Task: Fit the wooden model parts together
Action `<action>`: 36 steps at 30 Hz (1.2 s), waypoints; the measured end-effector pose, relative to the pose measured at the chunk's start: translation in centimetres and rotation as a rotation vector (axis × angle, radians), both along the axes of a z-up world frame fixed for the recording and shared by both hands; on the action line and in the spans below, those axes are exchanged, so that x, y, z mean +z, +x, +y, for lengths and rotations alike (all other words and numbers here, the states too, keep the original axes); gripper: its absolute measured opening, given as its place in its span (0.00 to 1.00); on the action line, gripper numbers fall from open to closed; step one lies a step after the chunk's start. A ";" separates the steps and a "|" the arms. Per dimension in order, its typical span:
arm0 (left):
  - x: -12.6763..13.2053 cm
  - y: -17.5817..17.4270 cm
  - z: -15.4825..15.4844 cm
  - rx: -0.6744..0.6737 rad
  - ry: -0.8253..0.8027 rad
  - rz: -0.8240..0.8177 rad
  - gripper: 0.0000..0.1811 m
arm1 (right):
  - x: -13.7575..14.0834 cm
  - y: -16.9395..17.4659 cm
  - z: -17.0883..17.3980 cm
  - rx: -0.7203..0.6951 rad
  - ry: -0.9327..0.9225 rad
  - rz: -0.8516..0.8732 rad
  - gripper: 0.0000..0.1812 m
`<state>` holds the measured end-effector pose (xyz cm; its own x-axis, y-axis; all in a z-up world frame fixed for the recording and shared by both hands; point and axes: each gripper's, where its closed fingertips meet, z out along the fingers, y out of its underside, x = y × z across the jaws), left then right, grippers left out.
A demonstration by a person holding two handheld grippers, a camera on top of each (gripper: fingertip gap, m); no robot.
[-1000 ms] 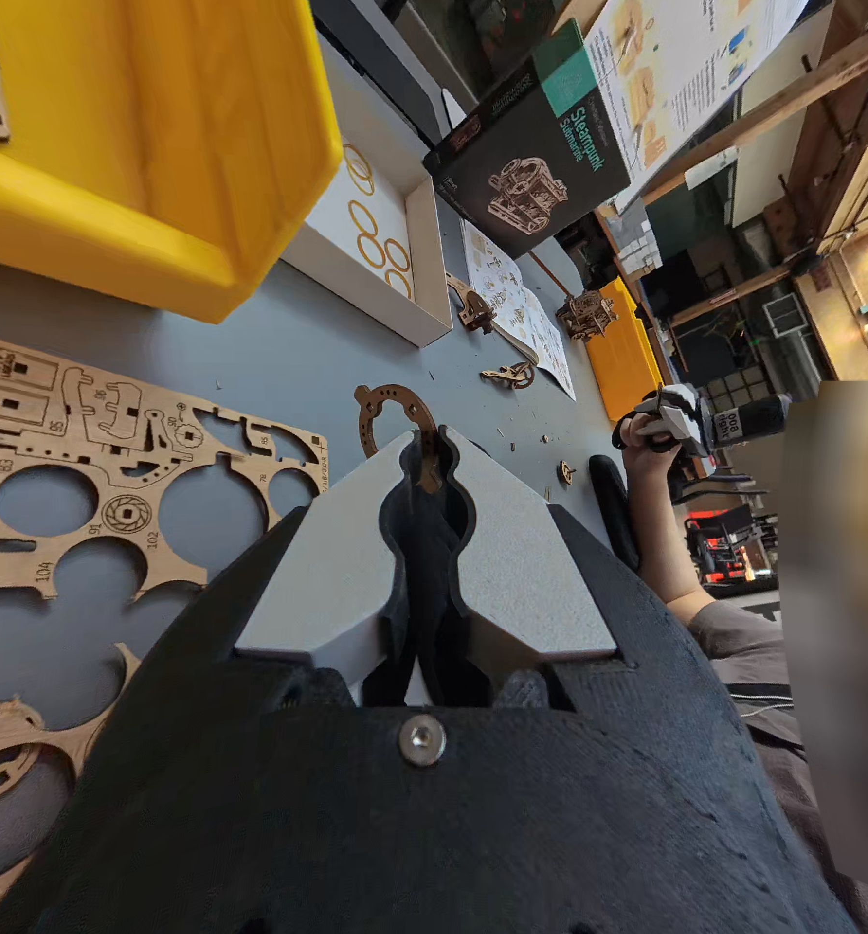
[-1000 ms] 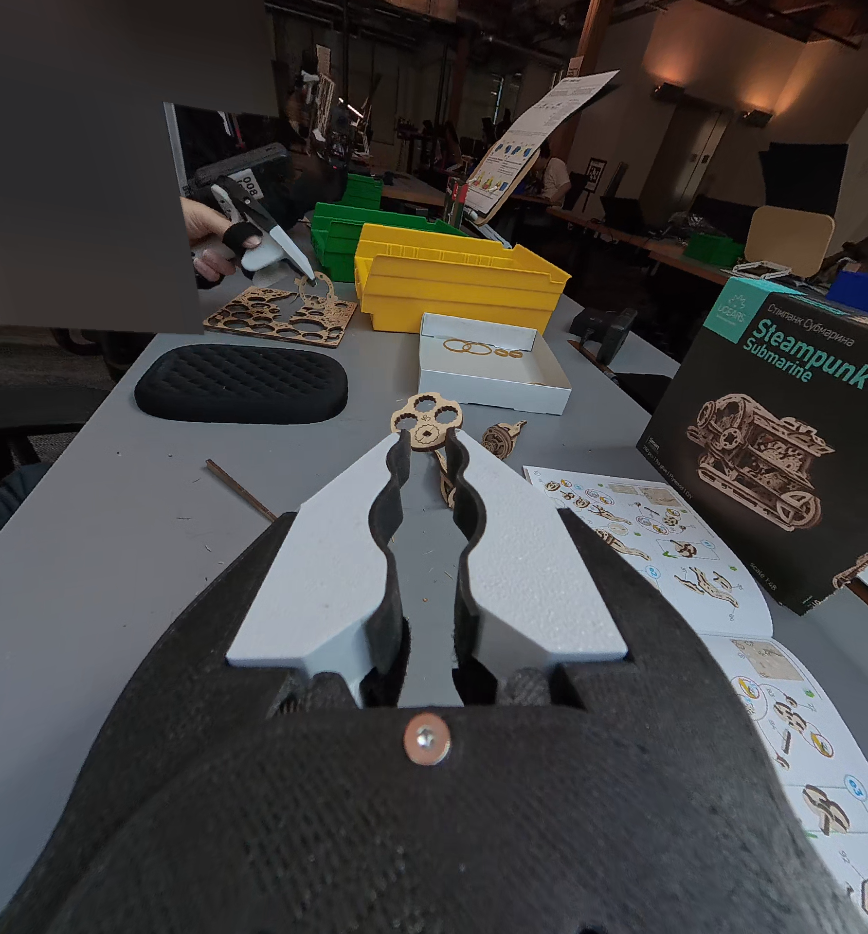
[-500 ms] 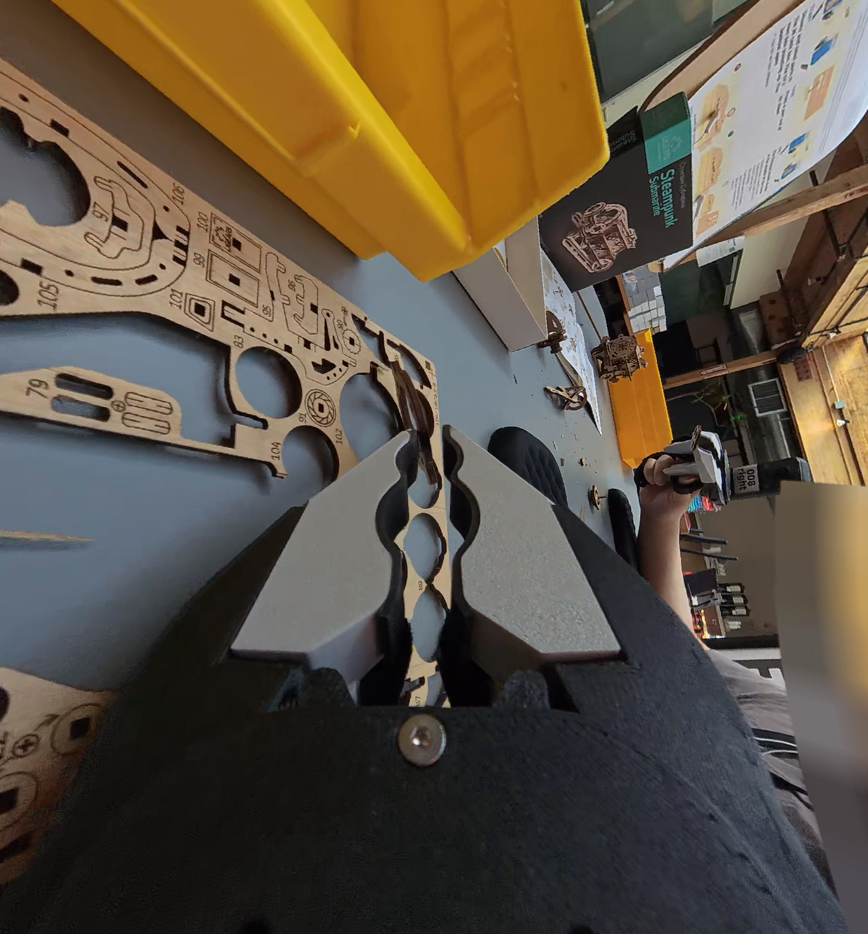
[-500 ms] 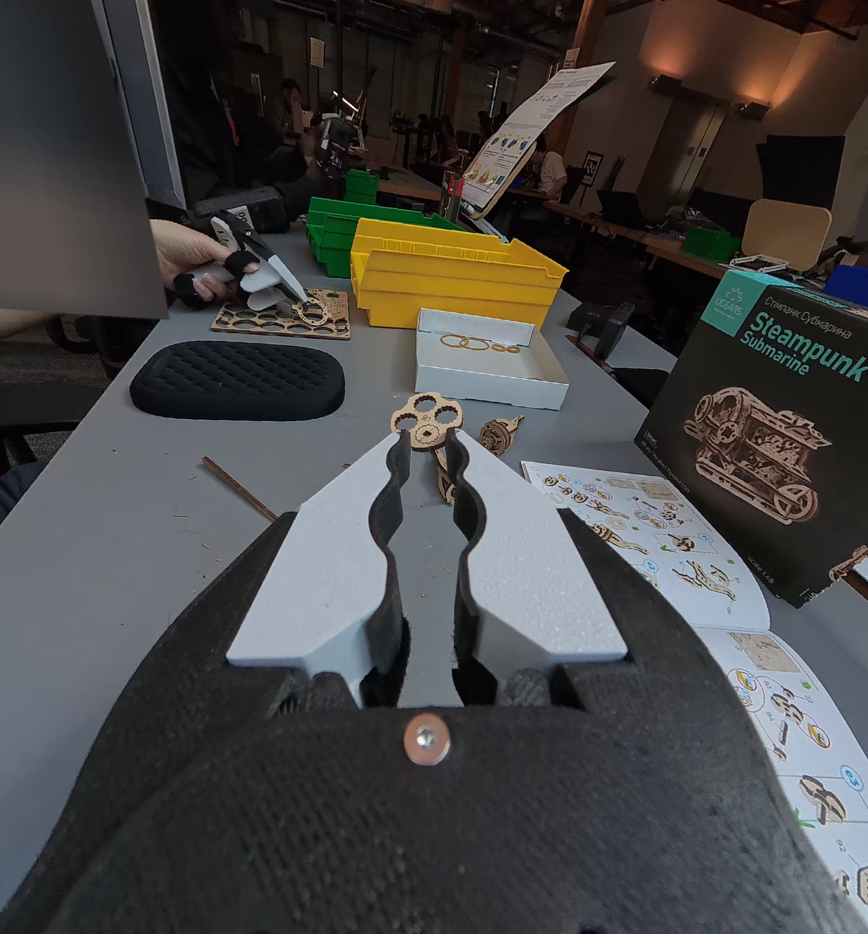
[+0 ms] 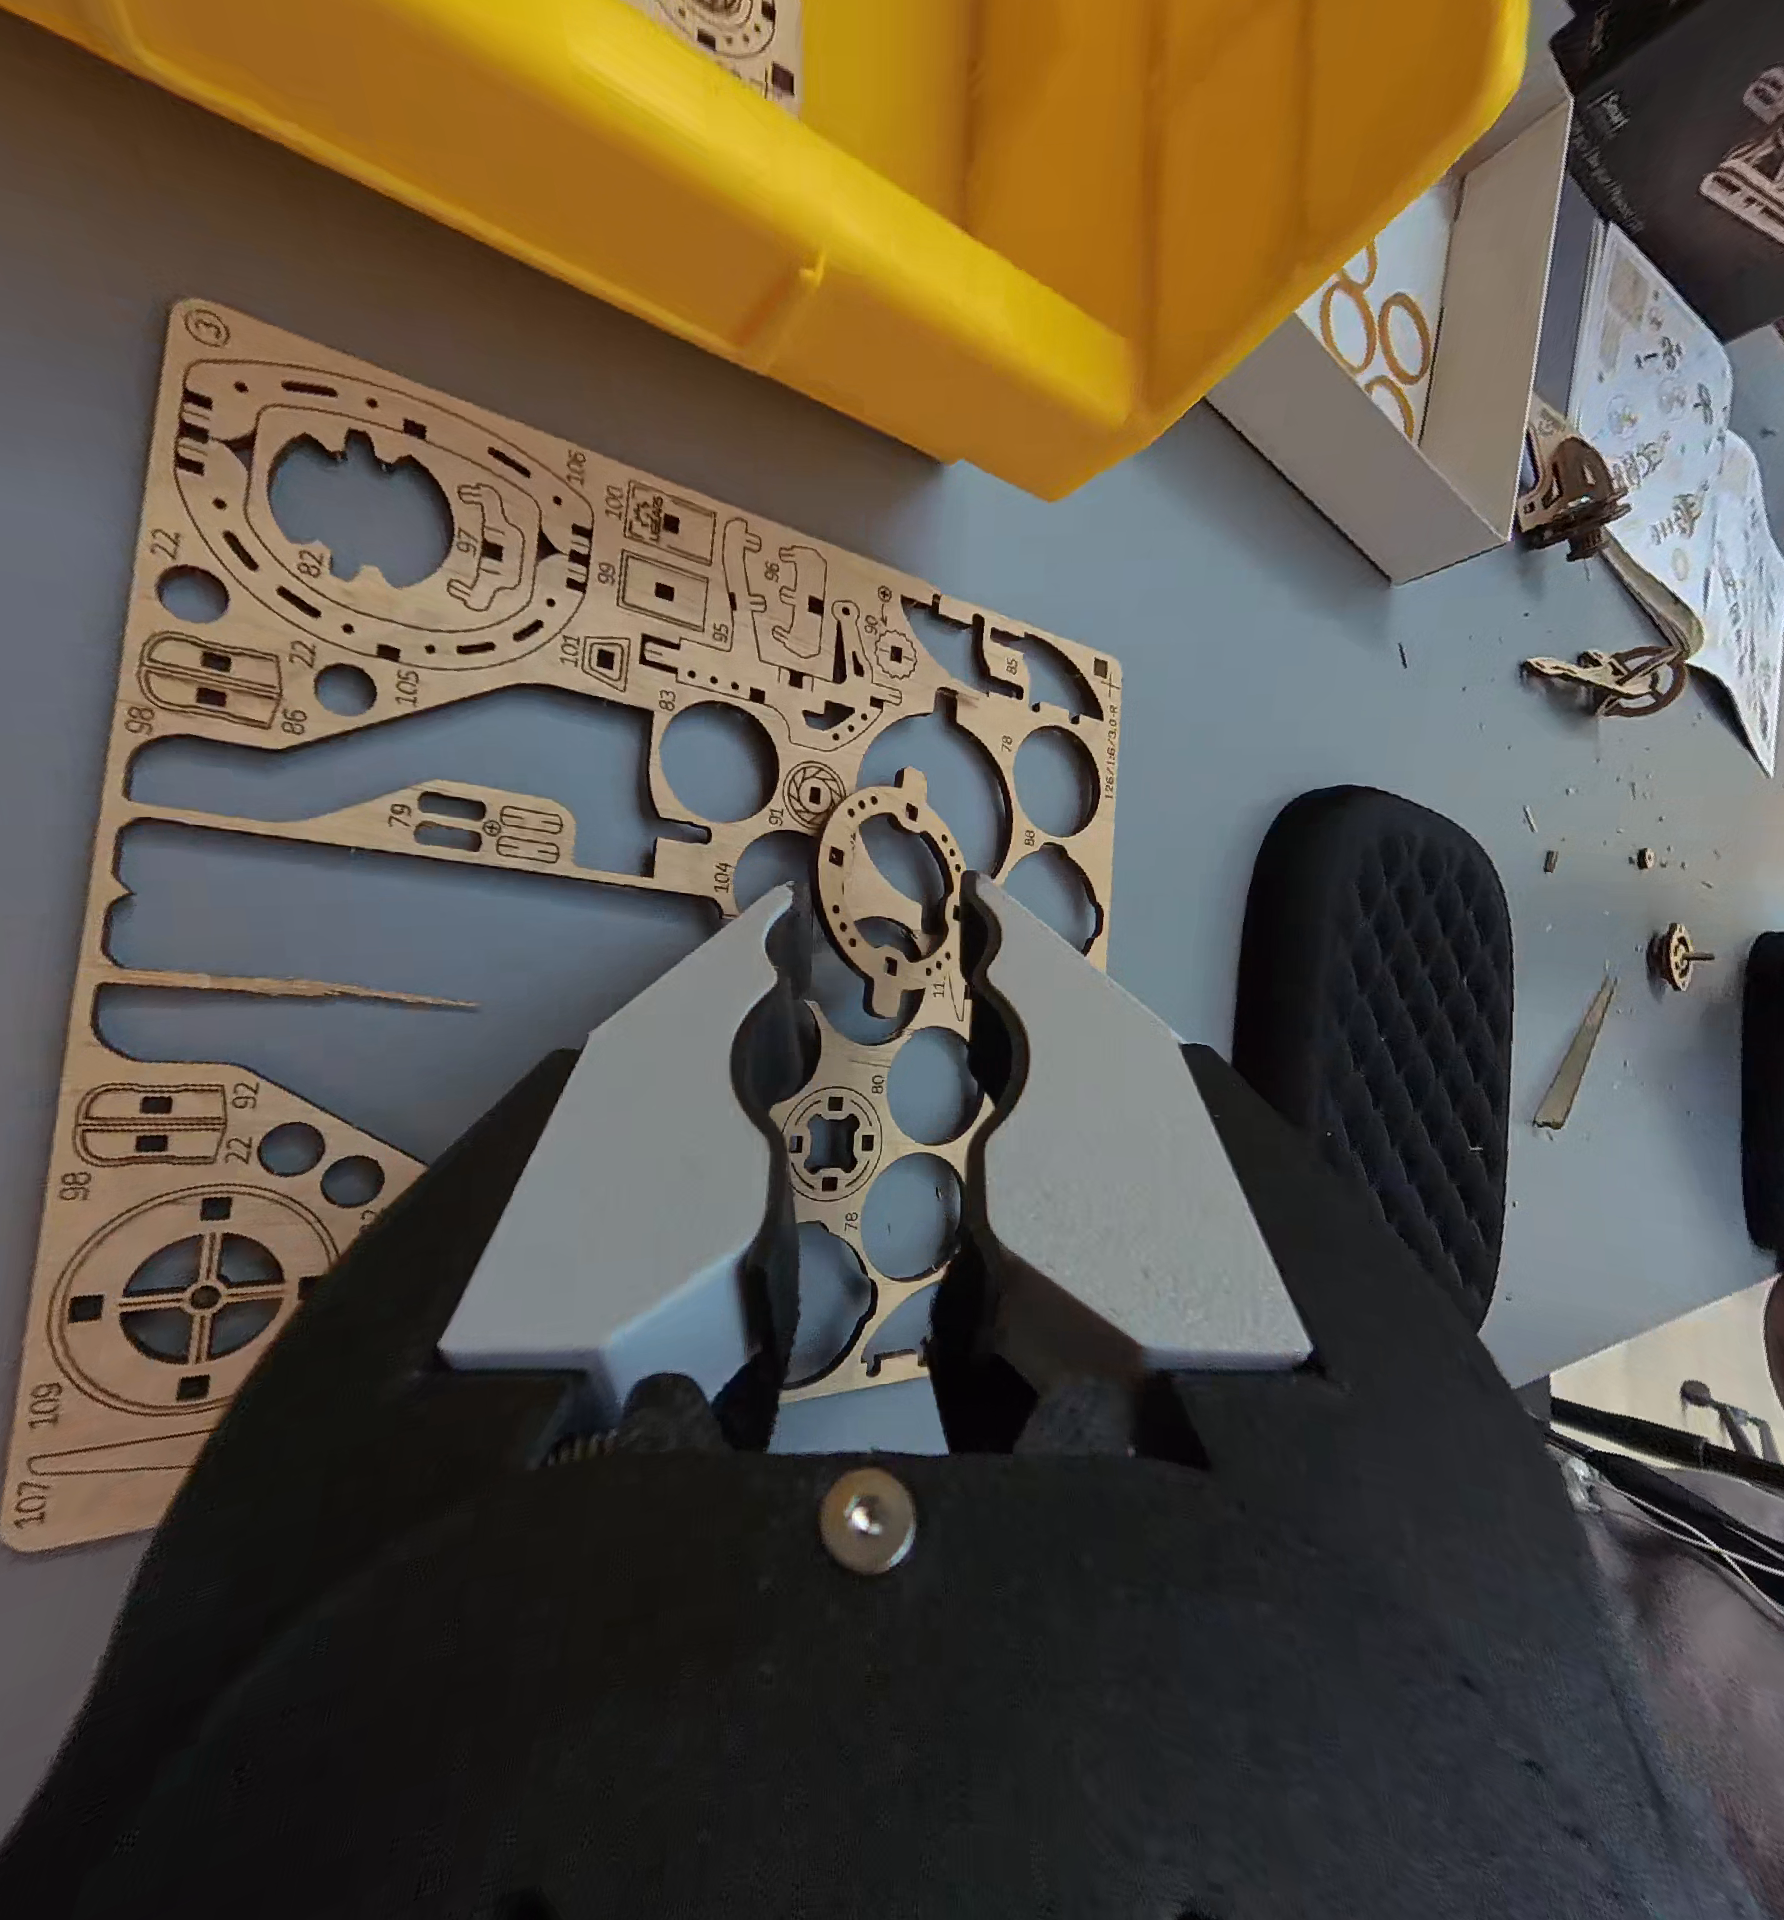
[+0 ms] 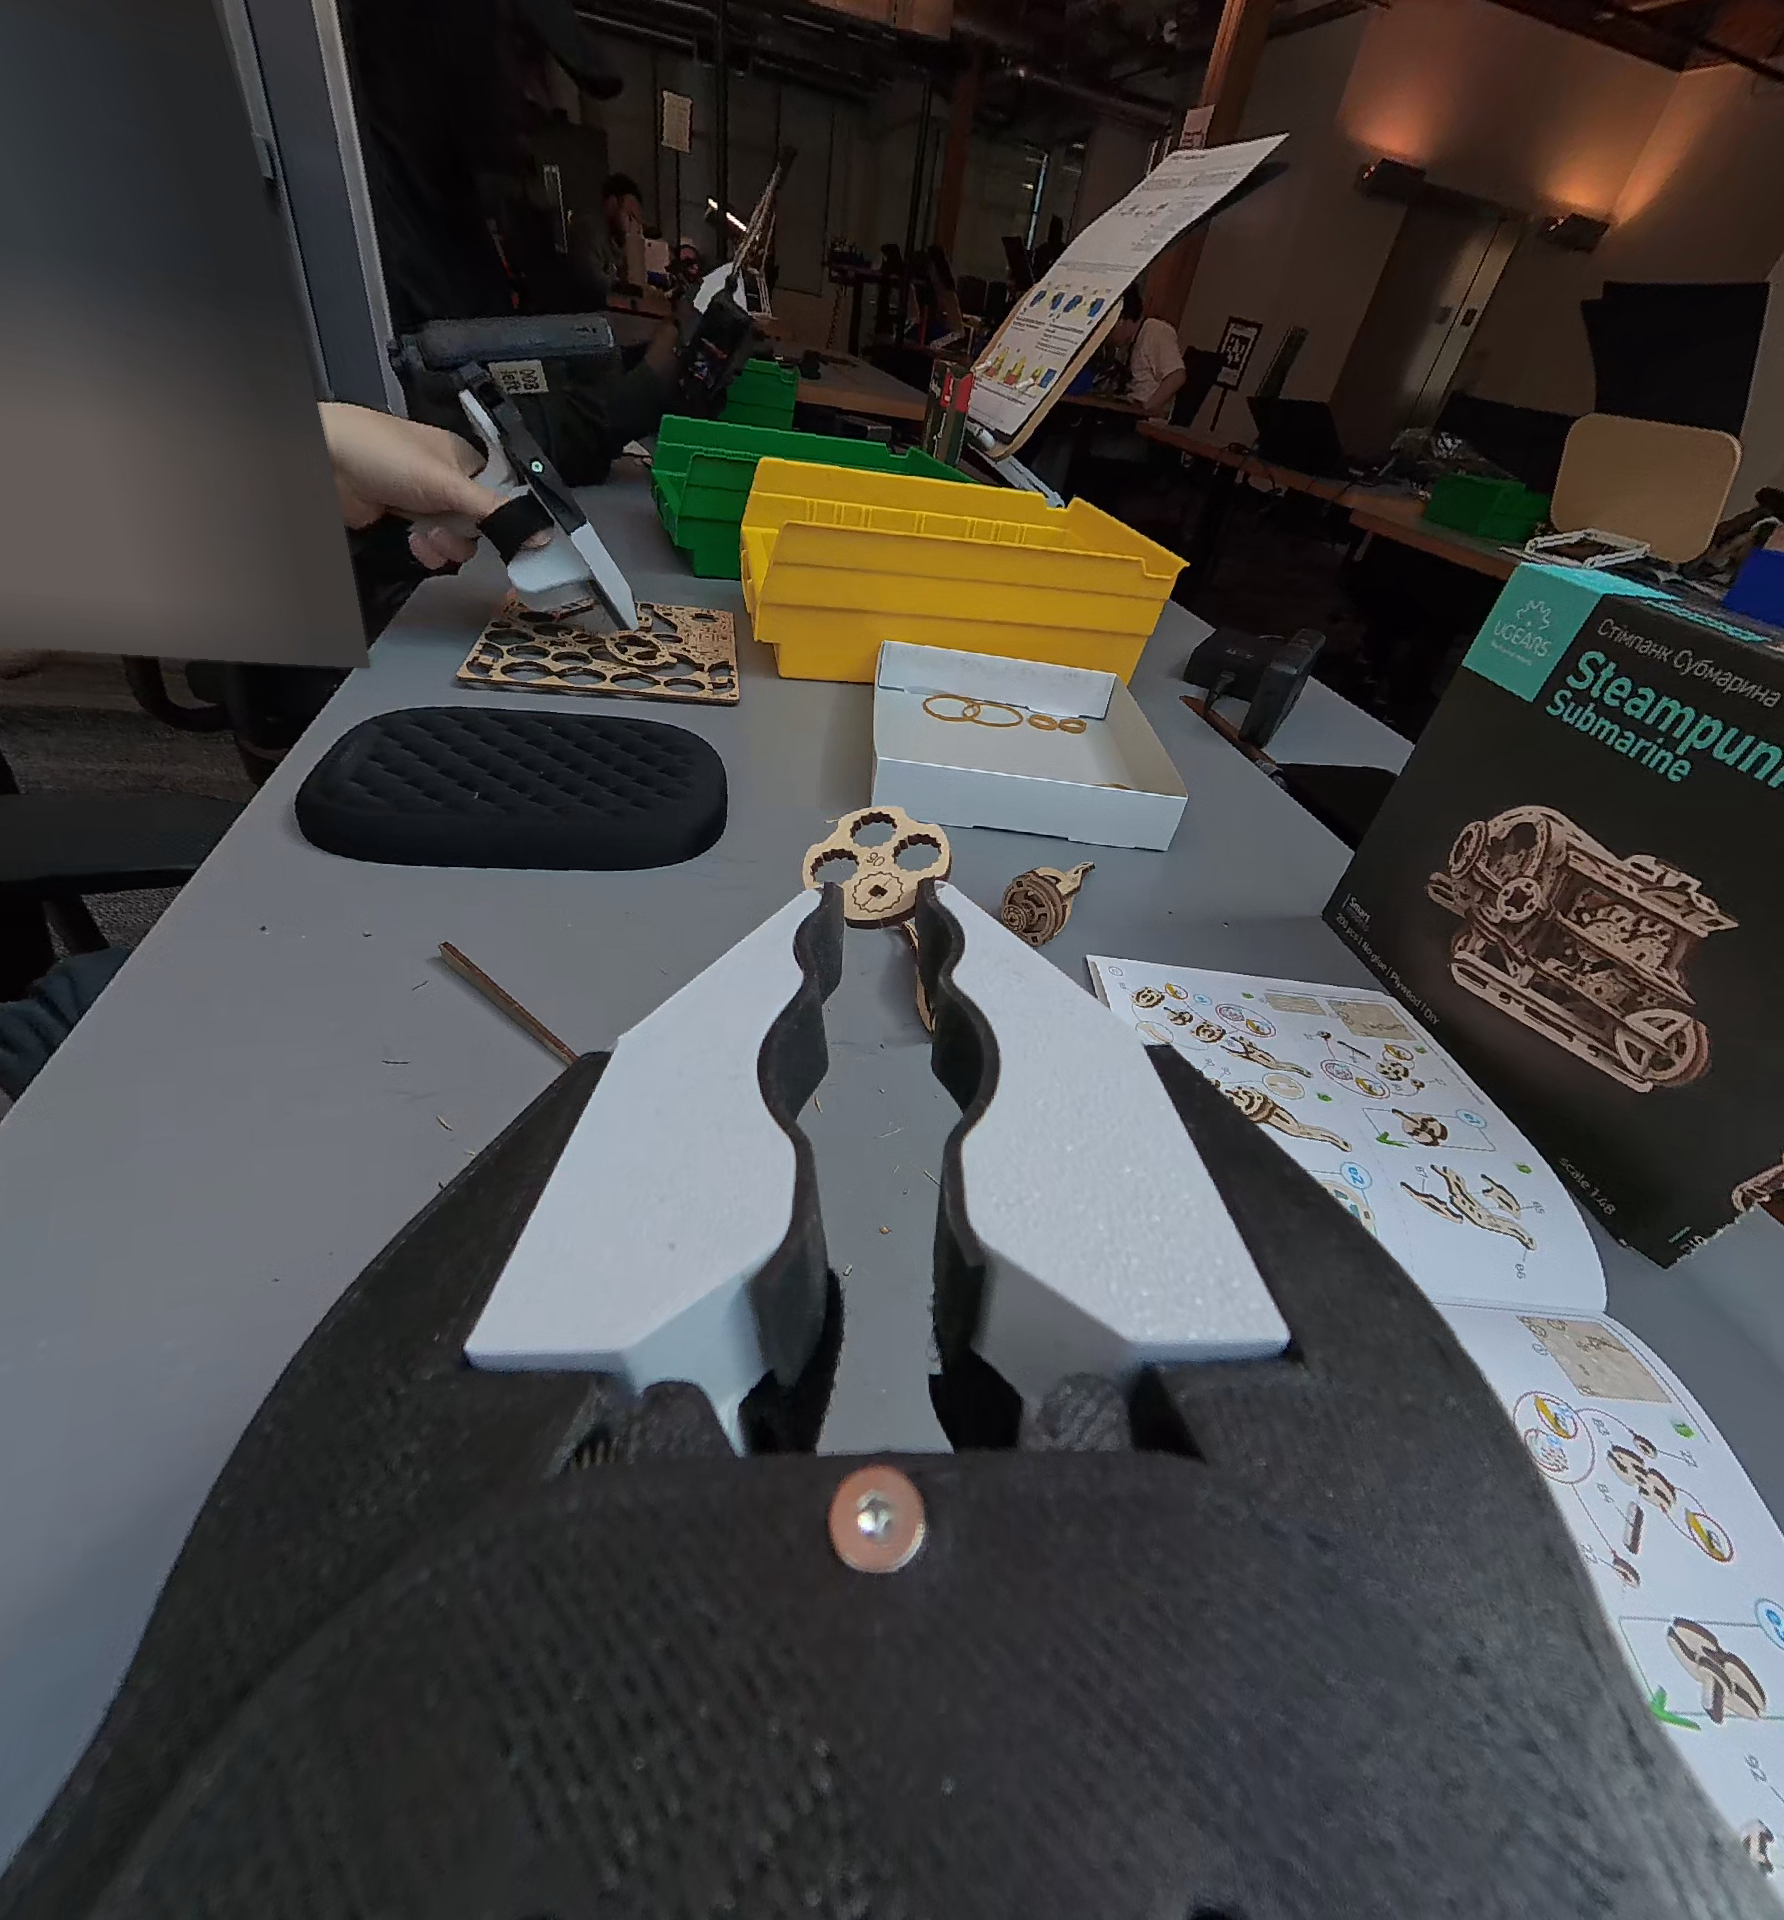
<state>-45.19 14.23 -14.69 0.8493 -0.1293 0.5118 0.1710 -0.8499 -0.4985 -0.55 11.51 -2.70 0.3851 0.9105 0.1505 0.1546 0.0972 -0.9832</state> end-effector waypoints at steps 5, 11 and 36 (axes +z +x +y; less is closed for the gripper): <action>1.2 -0.3 -0.4 -0.151 0.168 0.248 0.25 | 0.0 0.0 0.0 0.001 -0.003 0.002 0.07; 0.4 -0.8 -0.7 -0.323 0.282 0.573 0.26 | -0.1 0.0 0.0 0.003 -0.007 -0.001 0.07; -1.1 1.1 0.5 -0.291 0.235 0.527 0.20 | -0.3 0.2 0.2 0.001 -0.020 -0.006 0.07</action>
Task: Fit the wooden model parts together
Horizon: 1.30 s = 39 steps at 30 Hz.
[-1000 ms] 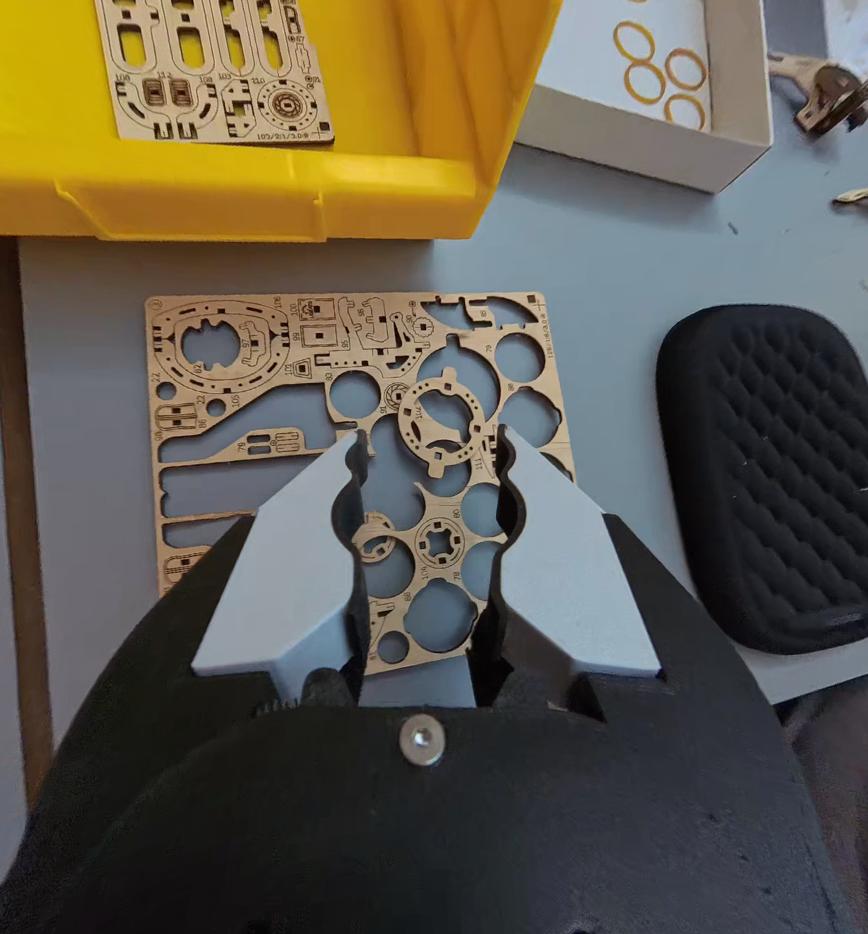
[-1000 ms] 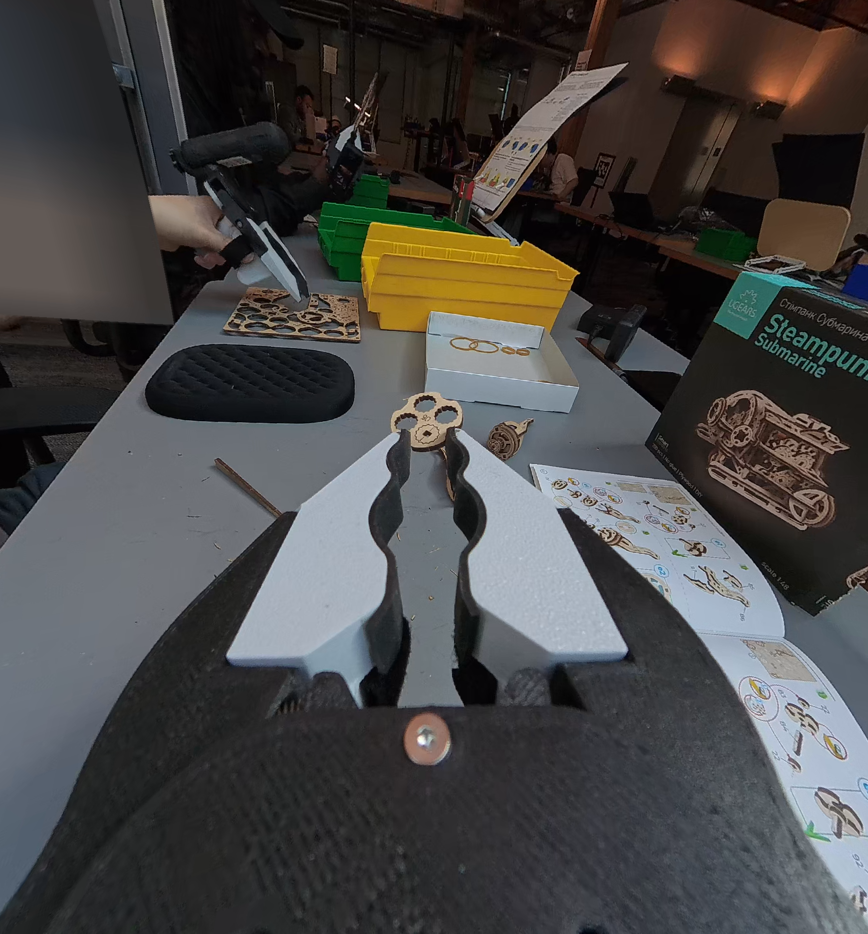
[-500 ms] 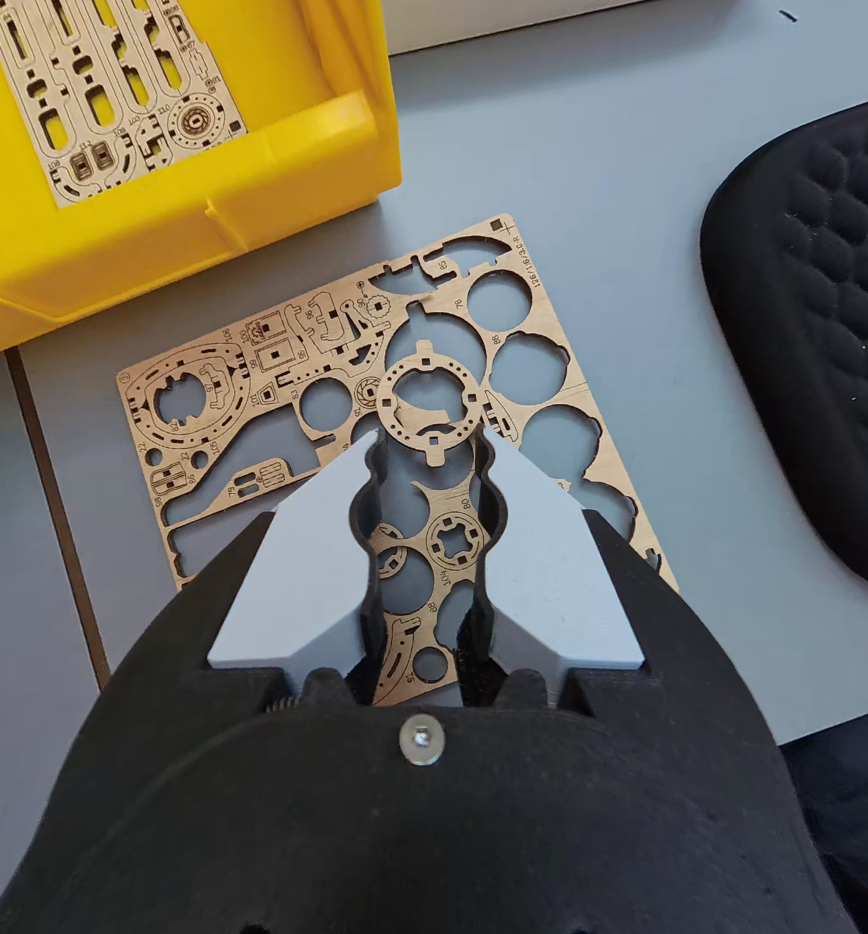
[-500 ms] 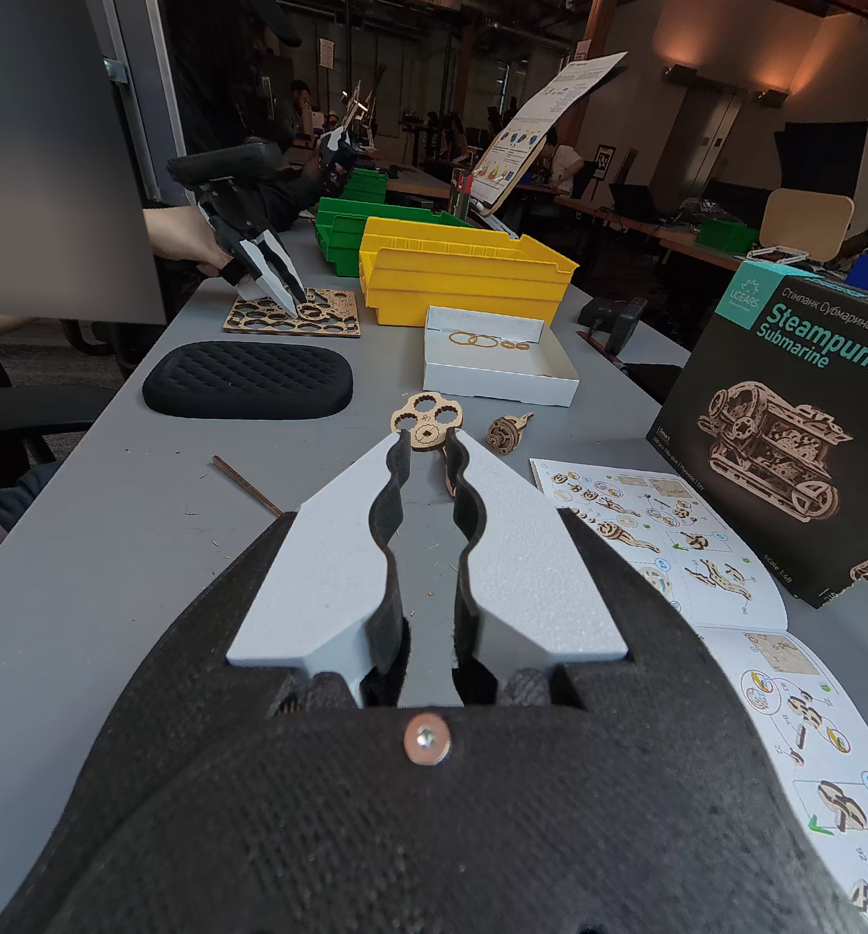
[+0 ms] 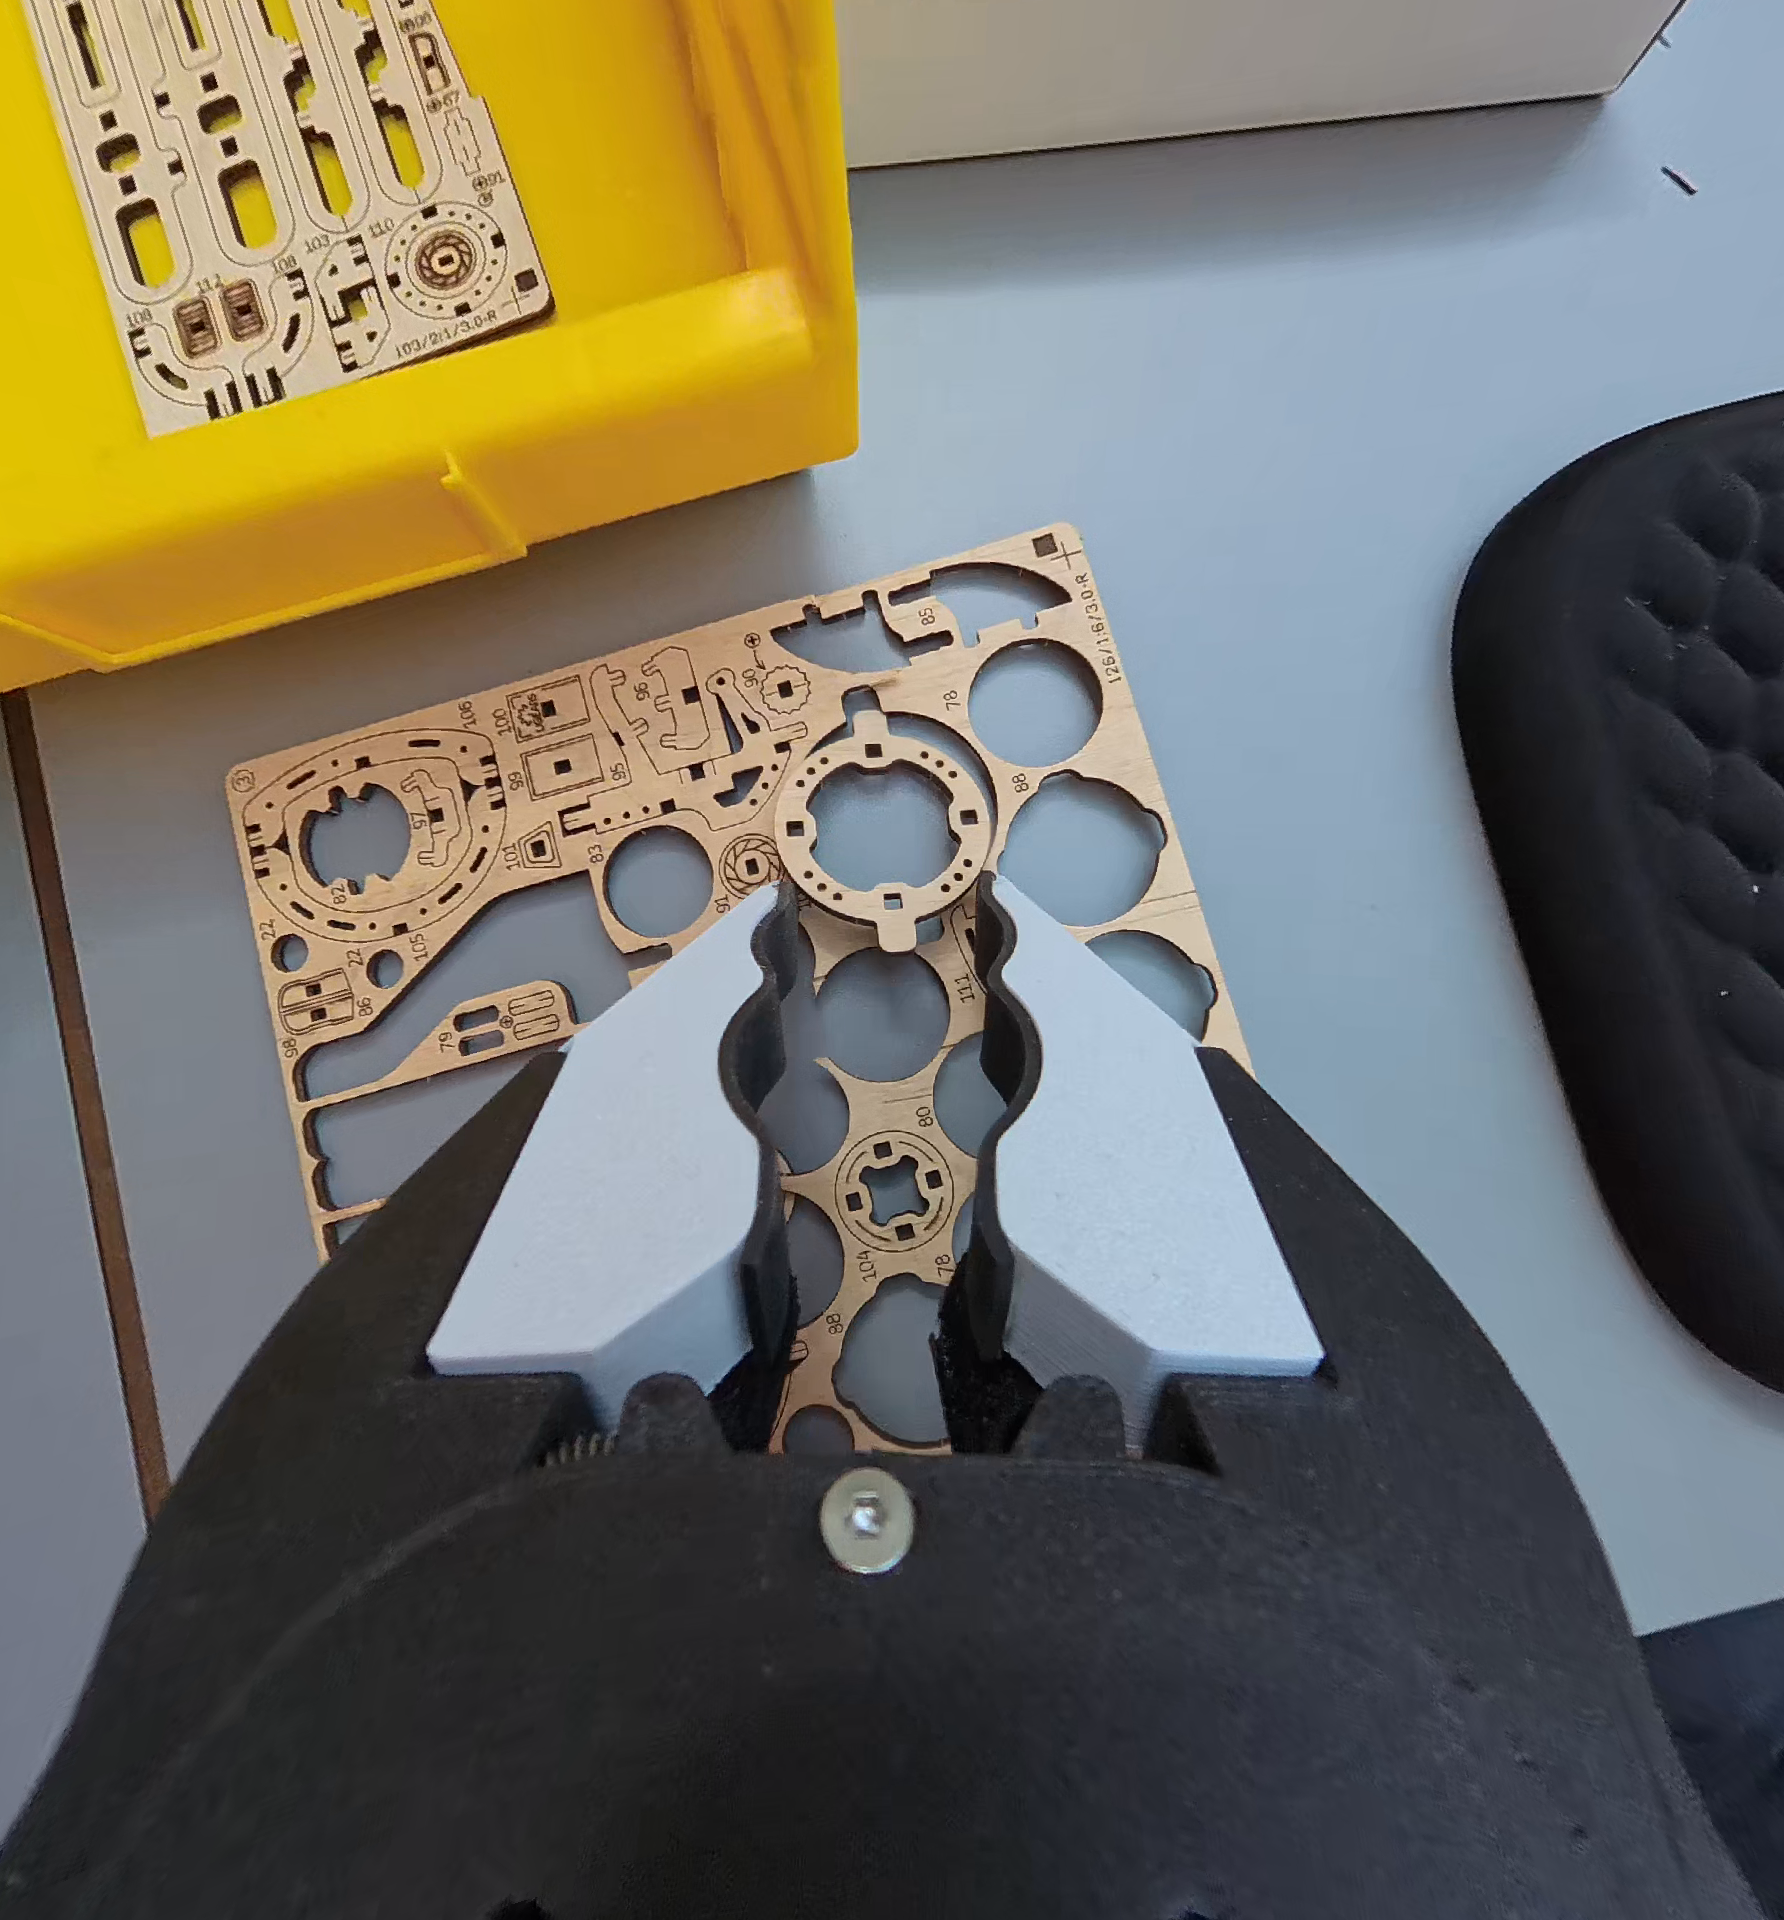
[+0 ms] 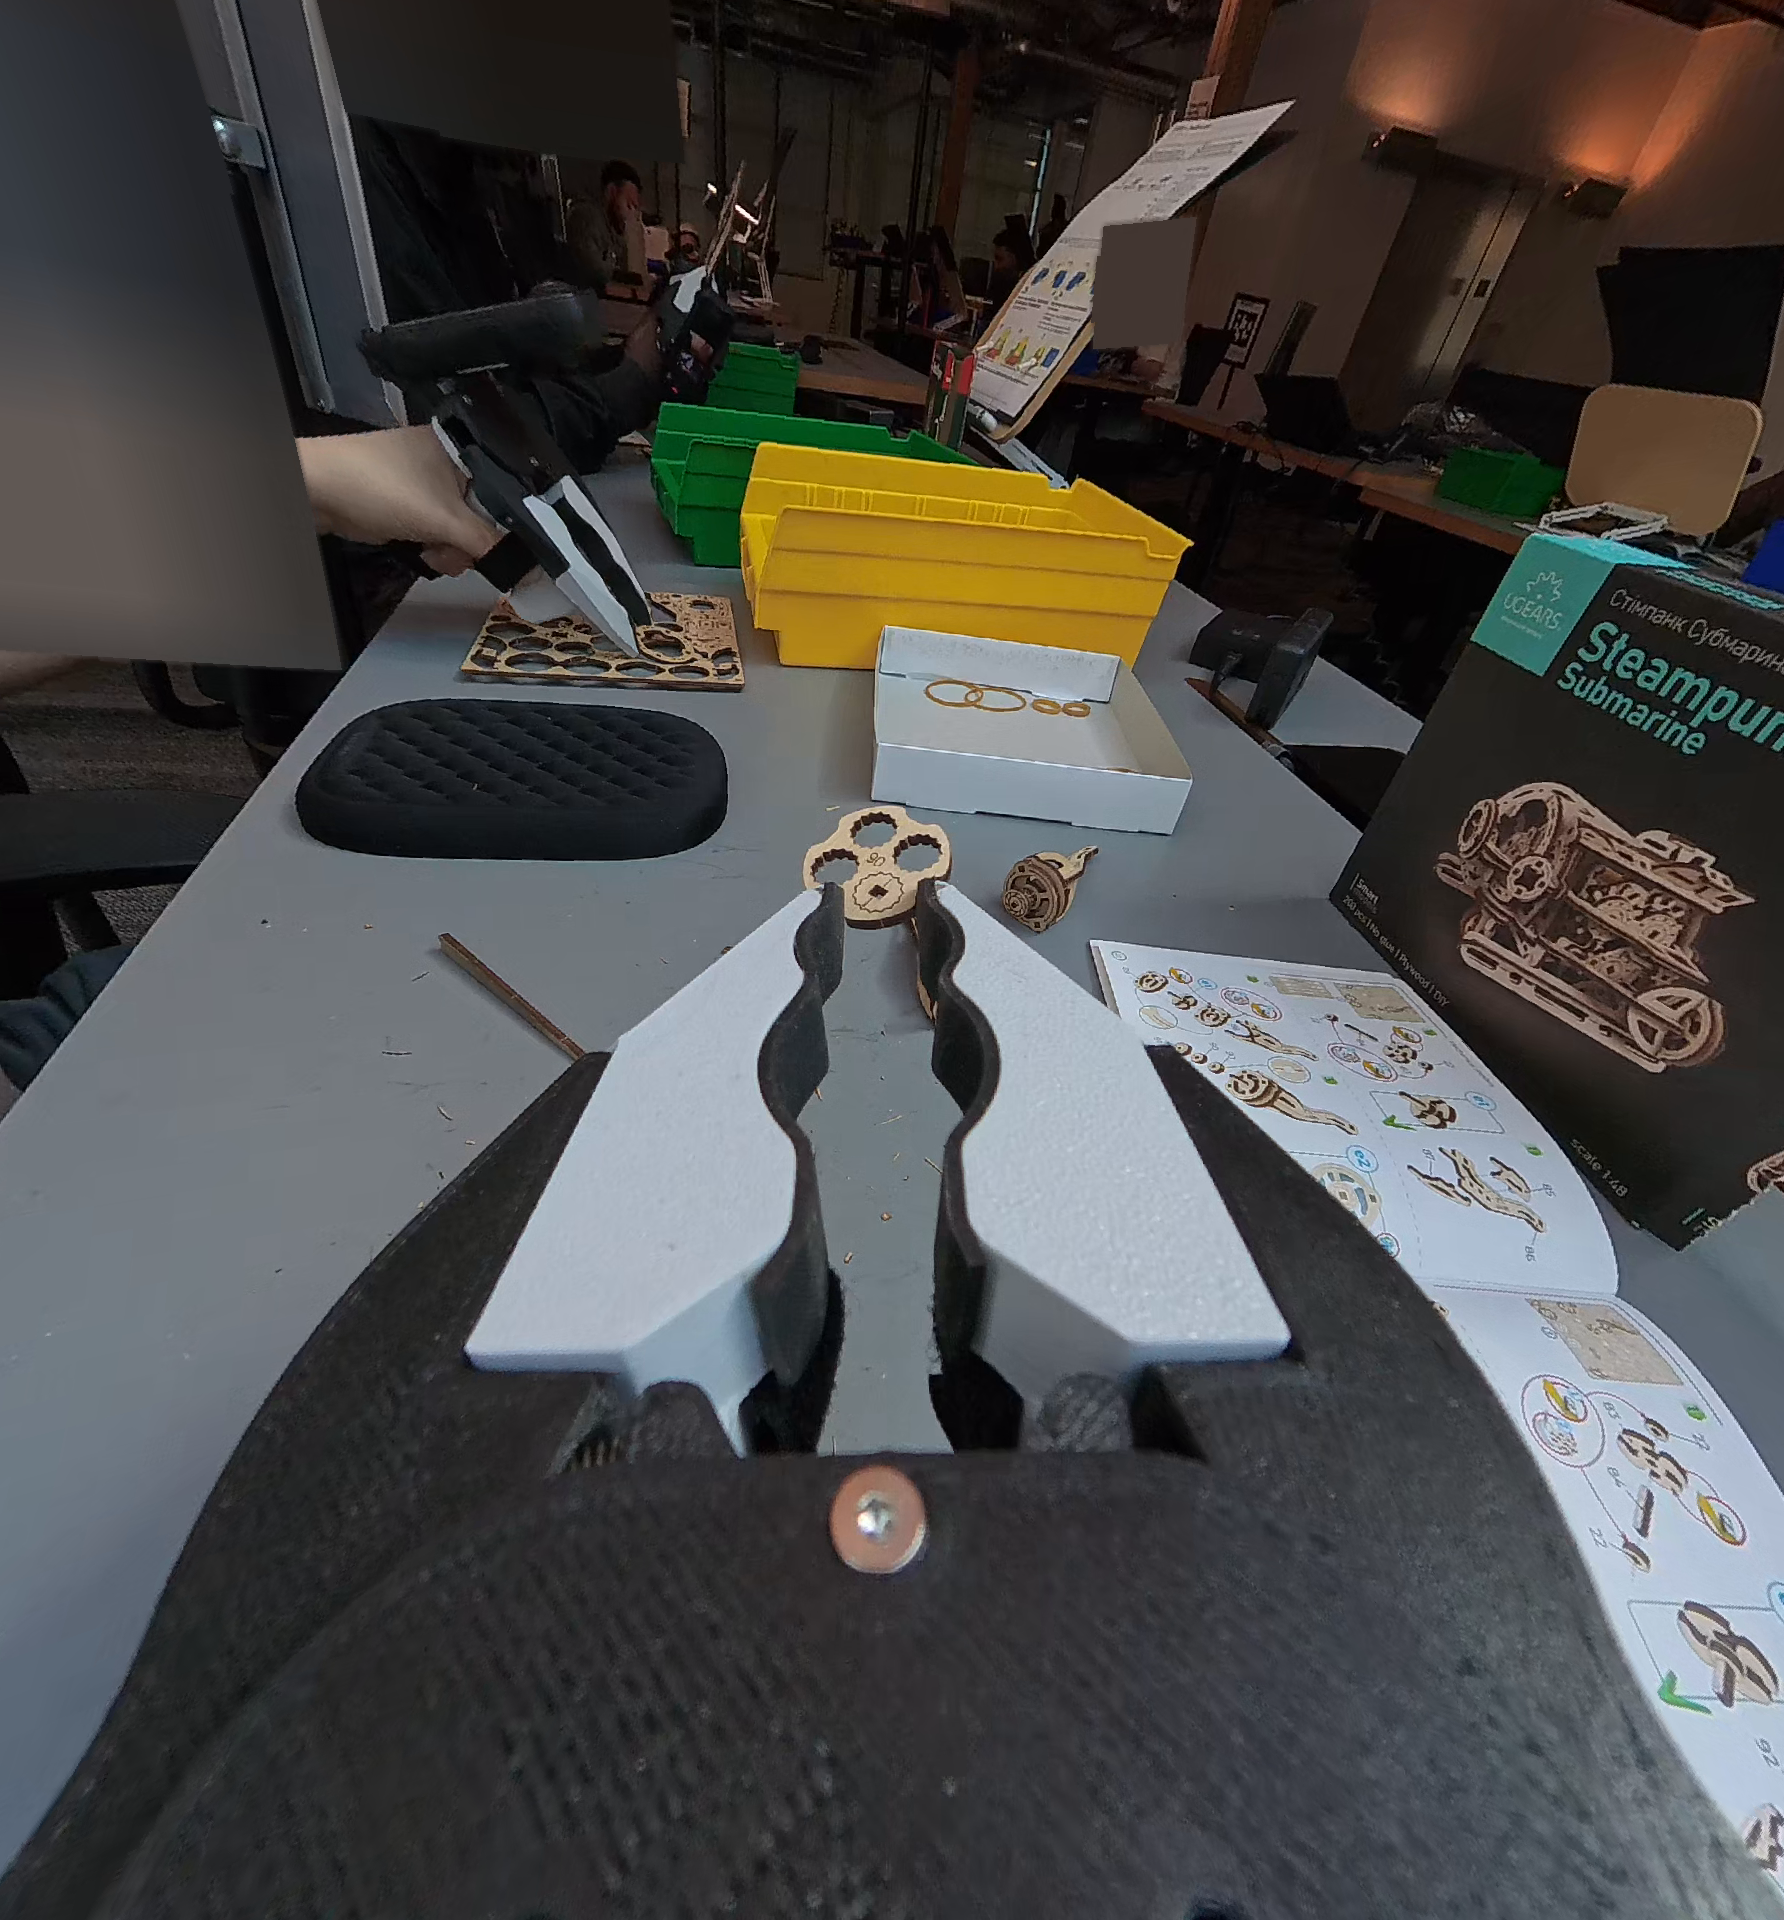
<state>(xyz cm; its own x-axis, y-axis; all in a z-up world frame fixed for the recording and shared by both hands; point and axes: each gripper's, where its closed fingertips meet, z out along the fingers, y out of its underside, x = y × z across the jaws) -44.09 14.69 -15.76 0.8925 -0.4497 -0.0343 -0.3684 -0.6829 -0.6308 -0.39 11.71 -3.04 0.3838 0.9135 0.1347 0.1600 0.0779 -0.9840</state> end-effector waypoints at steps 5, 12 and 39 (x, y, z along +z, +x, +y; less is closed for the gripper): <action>1.1 0.4 0.7 0.045 0.065 -0.034 0.27 | -0.1 -0.1 0.0 0.000 0.004 -0.006 0.07; 10.8 12.7 -0.9 -0.181 0.240 -0.363 0.26 | -0.1 -0.6 -0.3 0.029 -0.025 0.016 0.07; 10.5 43.4 -3.0 -0.861 -0.427 -0.951 0.01 | -2.2 -0.3 0.0 -0.023 0.190 -0.229 0.07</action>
